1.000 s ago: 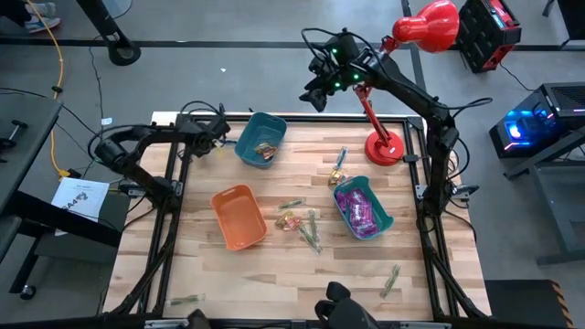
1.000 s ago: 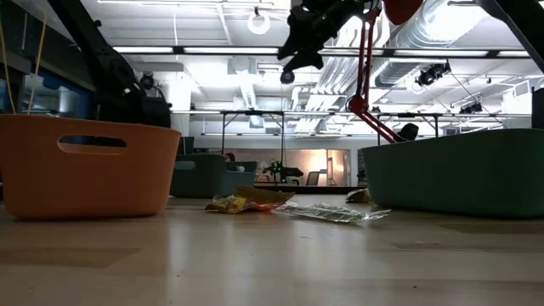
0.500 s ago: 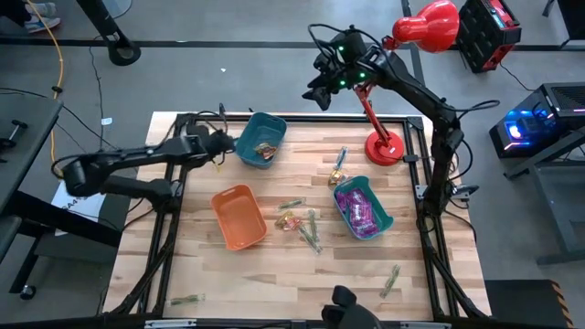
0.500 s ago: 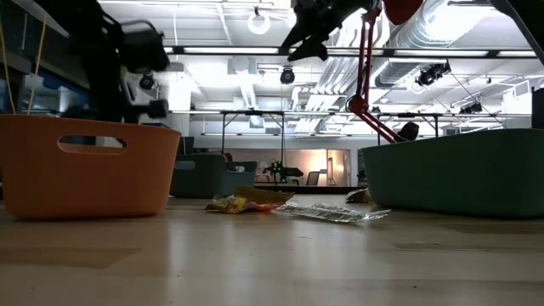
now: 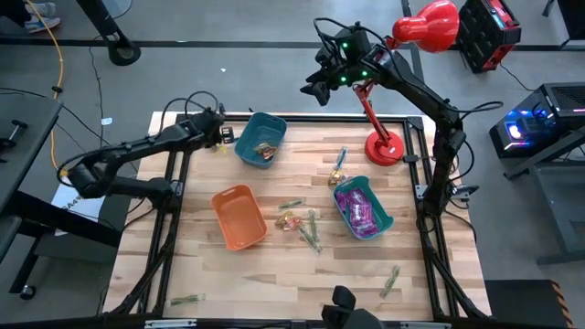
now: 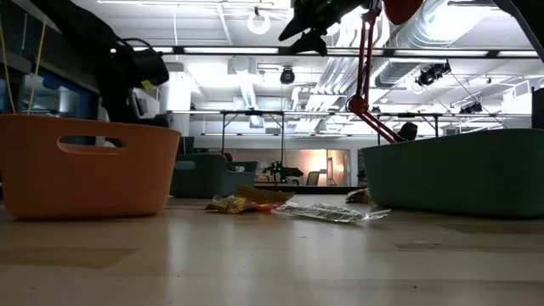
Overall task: Sort candy
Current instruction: Put the gold gummy into the blue bin
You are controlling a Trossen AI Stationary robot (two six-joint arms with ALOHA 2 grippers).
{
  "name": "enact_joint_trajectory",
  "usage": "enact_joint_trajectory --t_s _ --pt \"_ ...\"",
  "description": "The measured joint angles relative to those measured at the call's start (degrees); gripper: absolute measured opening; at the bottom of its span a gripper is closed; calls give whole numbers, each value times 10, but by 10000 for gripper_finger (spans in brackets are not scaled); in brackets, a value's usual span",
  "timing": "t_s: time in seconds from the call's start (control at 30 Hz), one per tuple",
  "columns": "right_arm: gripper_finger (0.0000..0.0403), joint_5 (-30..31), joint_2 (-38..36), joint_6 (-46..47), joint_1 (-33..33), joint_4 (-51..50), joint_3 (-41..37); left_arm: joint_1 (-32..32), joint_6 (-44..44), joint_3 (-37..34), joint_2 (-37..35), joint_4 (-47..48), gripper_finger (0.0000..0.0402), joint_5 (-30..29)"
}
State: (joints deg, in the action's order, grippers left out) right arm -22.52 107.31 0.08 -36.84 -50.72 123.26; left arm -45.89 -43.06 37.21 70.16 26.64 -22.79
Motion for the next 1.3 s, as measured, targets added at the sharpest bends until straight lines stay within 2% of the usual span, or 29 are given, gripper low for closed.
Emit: enact_joint_trajectory --t_s 0.17,0.4,0.63,0.7,0.77,0.97,1.3 --pt "224 0 0 0 2 -15 0 -18 64 7 56 -12 112 2" --pt "224 0 0 -11 5 -31 0 -30 56 7 122 -28 173 -7" --pt "224 0 0 -15 5 -36 0 -19 61 12 185 -37 203 -66" --pt "224 0 0 -16 5 -41 0 -13 78 12 186 -17 196 -56" --pt "224 0 0 -16 5 -45 0 -9 81 12 182 5 173 -41" --pt "224 0 0 -26 5 -46 0 12 71 11 136 61 25 -30" --pt "224 0 1 -26 5 -47 0 26 32 11 -53 47 6 -47"
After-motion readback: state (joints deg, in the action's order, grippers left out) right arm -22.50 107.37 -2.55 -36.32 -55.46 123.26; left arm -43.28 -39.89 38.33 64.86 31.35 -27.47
